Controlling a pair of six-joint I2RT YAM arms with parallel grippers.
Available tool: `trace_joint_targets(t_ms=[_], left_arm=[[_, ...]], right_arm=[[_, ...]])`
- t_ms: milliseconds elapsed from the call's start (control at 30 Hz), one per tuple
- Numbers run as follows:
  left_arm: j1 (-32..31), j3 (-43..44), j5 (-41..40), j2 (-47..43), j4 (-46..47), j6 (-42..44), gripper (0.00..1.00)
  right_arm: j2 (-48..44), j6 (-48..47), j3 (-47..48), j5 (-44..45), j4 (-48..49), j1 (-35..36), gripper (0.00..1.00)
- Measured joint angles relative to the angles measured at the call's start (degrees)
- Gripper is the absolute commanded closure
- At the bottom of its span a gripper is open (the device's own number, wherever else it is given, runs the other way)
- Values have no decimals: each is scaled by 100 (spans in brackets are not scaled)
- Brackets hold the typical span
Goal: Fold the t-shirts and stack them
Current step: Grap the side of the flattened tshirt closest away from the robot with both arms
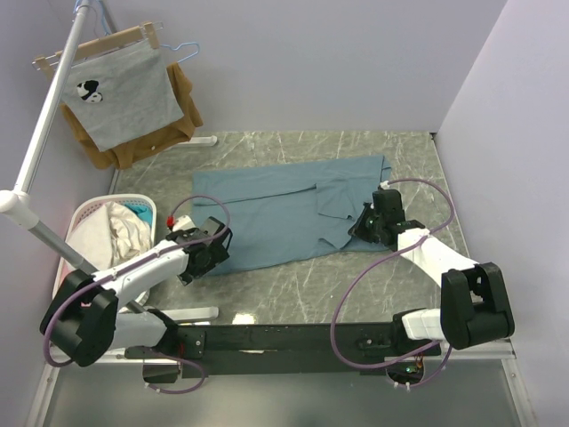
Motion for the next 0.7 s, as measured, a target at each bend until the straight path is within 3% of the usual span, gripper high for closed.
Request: trace_joint_targets(t_ms=[233,433,633,700], left_arm=[[748,-321,-98,-114,120,-107,2],[944,-605,-22,-326,203,-96,7],[944,-658,37,-334,461,66,27],[949,-684,22,-337,525,131,42]], right_arm=[[17,-72,0,-52,-2,0,100],[83,-83,2,-90,-4,0,100],[94,-83,81,-83,-46,0,100],[74,-83,87,-76,-70,0,100]])
